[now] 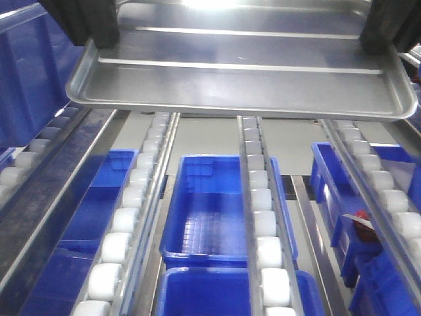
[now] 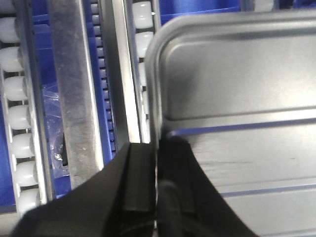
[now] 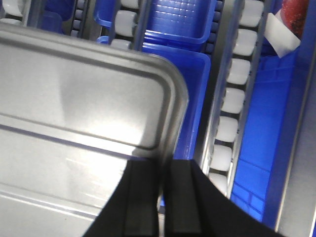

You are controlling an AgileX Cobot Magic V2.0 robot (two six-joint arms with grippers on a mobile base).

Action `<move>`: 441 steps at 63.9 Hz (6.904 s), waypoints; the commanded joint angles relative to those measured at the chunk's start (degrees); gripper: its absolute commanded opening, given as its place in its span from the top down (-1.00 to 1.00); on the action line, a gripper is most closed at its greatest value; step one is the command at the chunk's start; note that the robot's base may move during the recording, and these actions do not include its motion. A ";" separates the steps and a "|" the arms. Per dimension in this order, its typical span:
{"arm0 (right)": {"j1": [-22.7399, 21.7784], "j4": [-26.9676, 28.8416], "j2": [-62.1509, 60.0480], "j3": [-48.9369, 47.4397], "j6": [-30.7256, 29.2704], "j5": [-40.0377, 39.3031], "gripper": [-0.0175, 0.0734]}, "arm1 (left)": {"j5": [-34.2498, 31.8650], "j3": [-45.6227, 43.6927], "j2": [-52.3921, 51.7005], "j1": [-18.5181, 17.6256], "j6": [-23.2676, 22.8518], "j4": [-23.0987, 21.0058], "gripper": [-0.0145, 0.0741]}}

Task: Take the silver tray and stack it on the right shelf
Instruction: 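Lift the silver tray up off the shelf with both grippers, then hold the tray raised while the base drives to another shelf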

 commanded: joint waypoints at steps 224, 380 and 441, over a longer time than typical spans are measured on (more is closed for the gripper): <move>0.06 -0.29 -1.88 -2.52 -1.60 -4.75 0.49 | -2.22 -1.94 -2.21 -1.03 1.36 0.03 0.89; 0.06 -0.29 -1.88 -2.52 -1.60 -4.75 0.49 | -2.22 -1.94 -2.11 -0.92 1.36 -0.47 0.89; 0.06 -0.29 -1.88 -2.52 -1.60 -4.75 0.49 | -2.22 -1.94 -2.11 -0.92 1.36 0.14 0.89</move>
